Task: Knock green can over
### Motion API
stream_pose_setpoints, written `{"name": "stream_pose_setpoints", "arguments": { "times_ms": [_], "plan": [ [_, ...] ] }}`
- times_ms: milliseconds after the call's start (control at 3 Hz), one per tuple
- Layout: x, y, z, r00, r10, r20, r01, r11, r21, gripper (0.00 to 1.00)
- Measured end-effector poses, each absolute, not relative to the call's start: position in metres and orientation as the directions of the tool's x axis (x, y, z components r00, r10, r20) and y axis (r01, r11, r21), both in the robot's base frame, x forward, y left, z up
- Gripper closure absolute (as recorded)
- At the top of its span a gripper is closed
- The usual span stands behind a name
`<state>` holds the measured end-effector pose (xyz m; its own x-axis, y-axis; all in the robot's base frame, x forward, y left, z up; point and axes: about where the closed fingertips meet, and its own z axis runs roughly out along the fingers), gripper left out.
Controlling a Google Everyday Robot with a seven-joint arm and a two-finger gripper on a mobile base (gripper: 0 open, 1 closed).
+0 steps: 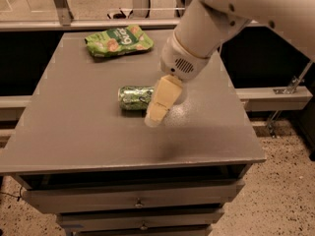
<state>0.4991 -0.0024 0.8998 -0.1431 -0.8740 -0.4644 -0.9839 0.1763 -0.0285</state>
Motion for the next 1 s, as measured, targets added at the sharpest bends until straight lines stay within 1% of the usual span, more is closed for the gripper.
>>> {"name": "stream_pose_setpoints", "arguments": {
  "times_ms": [333, 667, 1000],
  "plan": [
    [0.471, -0.025, 0.92, -0.154, -0.796, -0.585, -0.961, 0.258, -0.099, 0.0],
    [0.442, -0.074, 0.927, -0.165, -0.707, -0.688, -0.897, 0.397, -0.194, 0.0],
    [0.442, -0.097, 0.927, -0.17, -0.662, -0.73, -0.858, 0.464, -0.221, 0.0]
  ]
}}
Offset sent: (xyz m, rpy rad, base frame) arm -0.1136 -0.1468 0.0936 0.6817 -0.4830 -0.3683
